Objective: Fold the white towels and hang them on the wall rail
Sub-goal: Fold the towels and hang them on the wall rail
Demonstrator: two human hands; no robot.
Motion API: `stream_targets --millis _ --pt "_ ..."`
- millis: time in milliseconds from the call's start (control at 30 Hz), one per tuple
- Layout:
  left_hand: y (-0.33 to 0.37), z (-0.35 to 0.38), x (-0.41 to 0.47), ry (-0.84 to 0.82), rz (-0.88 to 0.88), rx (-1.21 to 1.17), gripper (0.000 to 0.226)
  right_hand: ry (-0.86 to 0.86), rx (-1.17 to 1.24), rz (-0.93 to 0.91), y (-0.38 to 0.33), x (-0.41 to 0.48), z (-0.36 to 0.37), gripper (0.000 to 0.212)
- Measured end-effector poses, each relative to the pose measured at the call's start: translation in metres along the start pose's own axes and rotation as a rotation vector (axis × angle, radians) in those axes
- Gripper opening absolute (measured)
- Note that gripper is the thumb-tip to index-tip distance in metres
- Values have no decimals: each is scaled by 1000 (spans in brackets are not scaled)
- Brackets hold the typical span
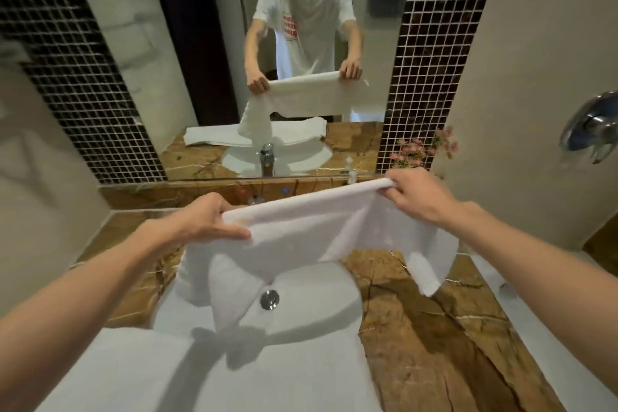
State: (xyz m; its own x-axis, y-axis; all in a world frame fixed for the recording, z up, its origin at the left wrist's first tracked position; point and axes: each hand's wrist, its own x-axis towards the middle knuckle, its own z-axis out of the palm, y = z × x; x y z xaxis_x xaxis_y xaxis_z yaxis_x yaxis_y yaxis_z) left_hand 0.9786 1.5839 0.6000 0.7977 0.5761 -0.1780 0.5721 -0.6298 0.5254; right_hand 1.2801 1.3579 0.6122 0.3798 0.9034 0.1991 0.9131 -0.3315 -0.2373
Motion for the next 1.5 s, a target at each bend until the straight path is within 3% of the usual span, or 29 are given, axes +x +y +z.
stream_targets --millis 167,367,500,667,1000,1100,1267,1500 --pt "-60 -18 -42 25 27 -39 34 5 -130 -39 -58 -1 18 18" --pt "-117 -33 -80 -42 42 133 46 23 -247 -55 -118 -5 23 18" --pt "-149 -42 -97 -172 -40 244 25 44 -275 -100 -145 -10 20 19" --pt "-180 -60 -114 -151 -45 276 28 13 -314 -162 -159 -17 15 18" --pt "-214 -50 -131 -127 -62 406 24 -183 -312 -243 -142 -23 44 55" --pt "-222 -43 -133 -87 -71 549 39 -255 -335 -224 -140 -24 52 53" --pt "-229 -40 -134 -39 -114 683 31 -352 -373 -169 -142 -28 62 36" --pt "-248 -46 -129 104 -30 511 13 -449 -450 -22 -144 -37 77 19"
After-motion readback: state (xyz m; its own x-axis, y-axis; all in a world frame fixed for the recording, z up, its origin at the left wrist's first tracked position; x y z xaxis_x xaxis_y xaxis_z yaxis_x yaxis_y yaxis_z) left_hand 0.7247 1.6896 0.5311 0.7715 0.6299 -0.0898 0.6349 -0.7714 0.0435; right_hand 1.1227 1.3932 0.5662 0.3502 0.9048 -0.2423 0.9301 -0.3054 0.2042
